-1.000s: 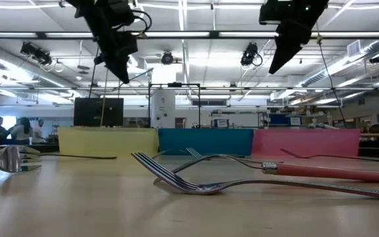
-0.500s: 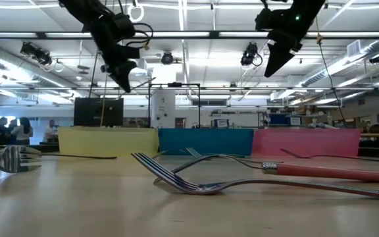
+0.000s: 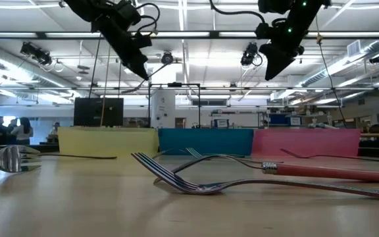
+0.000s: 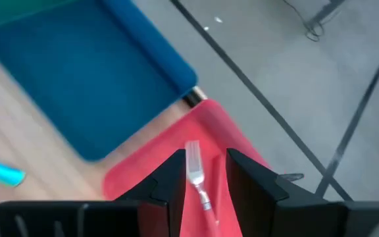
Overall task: Sort silverware by color (type)
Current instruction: Put the black fork into the blue bin
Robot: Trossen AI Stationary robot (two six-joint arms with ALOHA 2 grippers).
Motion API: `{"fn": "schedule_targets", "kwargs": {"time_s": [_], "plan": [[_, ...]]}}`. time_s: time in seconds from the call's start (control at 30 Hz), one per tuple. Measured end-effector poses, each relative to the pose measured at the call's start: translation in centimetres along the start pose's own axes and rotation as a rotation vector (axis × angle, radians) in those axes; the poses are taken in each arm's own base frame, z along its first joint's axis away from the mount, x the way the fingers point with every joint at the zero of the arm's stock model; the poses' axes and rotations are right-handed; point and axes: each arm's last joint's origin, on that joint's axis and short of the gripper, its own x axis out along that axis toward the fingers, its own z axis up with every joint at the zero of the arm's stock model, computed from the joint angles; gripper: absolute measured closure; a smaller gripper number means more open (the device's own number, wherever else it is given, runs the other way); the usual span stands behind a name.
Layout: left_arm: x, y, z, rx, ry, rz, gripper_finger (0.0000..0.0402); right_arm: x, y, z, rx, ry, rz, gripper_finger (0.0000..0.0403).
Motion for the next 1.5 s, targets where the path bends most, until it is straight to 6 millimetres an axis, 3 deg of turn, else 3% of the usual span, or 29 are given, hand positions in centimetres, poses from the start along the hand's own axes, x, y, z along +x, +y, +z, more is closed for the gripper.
{"fn": "schedule_targets", "kwargs": {"time_s": [0.27, 0.57, 1.13, 1.5], "plan": [[-0.1, 0.8, 1.1, 0.033, -0.118, 0.076, 0.0397, 1.1, -2.2, 0.9, 0.034, -0.052, -0.065, 0.0286], [-0.2, 0.8, 1.9, 0.057, -0.281, -0.051, 0.0397, 1.8, -4.0, 1.7, 0.060, -0.121, -0.056, 0.0286], [-0.4, 0.4, 2.4, -0.006, -0.398, -0.211, 0.0397, 2.0, -4.2, 1.7, -0.003, -0.122, -0.007, 0.0286], [3.8, -0.9, 4.0, -0.028, -0.402, -0.300, 0.0397, 2.1, -4.8, 1.9, -0.011, -0.142, -0.028, 0.0286]]}}
